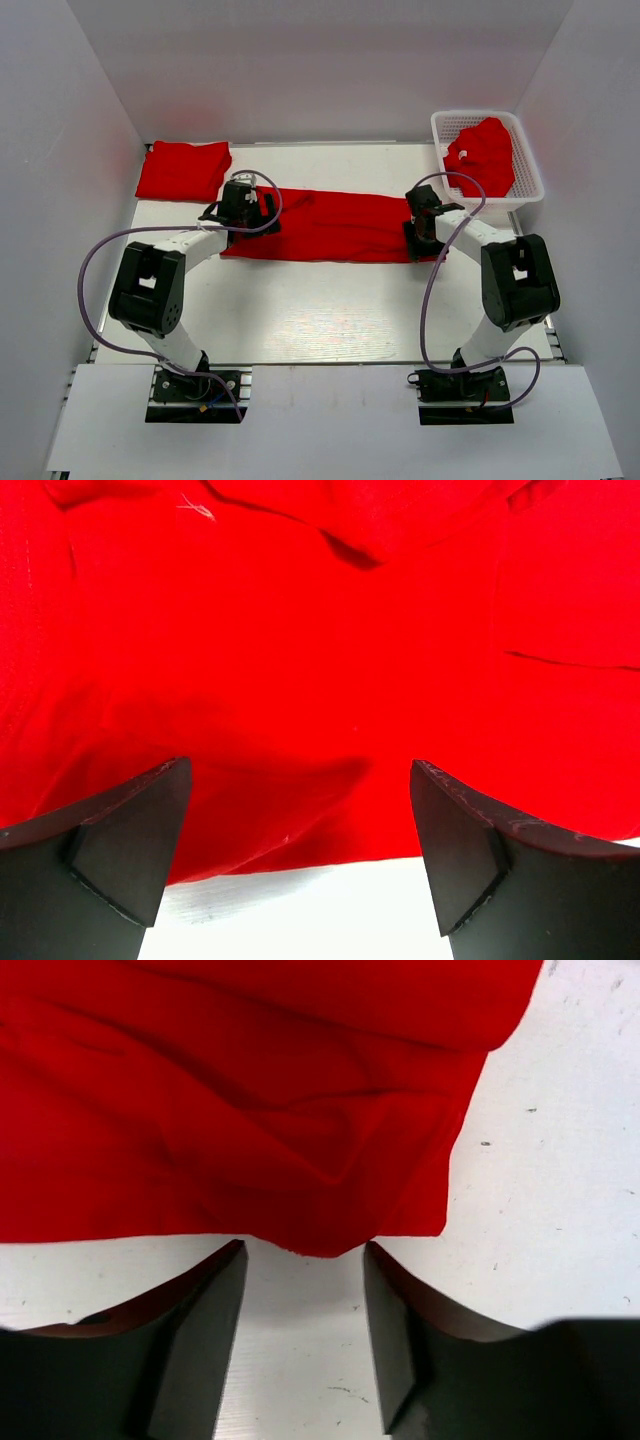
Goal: Fold and stack the t-shirts
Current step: Fold the other side of the tshirt into a rectangle
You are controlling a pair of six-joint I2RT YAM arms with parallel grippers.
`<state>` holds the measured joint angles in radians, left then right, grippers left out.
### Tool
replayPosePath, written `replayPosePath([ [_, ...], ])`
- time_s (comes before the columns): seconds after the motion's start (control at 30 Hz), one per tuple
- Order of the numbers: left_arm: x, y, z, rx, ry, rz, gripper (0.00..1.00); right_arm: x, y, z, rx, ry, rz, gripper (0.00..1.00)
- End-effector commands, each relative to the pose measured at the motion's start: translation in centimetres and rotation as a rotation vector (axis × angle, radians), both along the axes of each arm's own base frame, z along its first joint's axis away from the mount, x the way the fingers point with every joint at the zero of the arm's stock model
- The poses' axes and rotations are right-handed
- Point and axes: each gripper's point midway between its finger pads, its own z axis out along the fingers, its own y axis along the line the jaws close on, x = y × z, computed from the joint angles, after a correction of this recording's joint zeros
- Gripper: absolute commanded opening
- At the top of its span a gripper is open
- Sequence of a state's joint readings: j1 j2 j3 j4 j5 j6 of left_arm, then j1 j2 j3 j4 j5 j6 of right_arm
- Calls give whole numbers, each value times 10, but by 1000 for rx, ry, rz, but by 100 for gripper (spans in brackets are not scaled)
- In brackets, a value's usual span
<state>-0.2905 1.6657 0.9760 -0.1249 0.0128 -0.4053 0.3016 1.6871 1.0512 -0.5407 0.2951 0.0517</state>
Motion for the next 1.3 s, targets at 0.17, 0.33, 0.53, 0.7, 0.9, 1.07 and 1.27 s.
replayPosePath([
  [0.17, 0, 1, -3, -1, -8, 14, 100, 25, -2, 9, -17, -93, -67, 41],
  [0.33, 0, 1, -7, 2, 1, 14, 100, 28, -2, 12, -21, -94, -75, 26],
  [0.53, -8, 5, -21, 11, 32, 27, 100, 18, -9, 24, -47, -66, -108, 0],
  [0.7, -6, 6, -24, 20, 31, 36, 100, -15, -18, 33, -65, 11, -163, 0],
  [0.9, -7, 10, -36, 44, 54, 50, 100, -39, -27, 36, -82, 67, -208, 0],
  [1.07, -6, 15, -42, 67, 67, 67, 100, -34, -32, 55, -102, 68, -242, 0],
  [1.27, -2, 17, -41, 87, 61, 74, 100, -30, -35, 67, -93, 58, -279, 0],
])
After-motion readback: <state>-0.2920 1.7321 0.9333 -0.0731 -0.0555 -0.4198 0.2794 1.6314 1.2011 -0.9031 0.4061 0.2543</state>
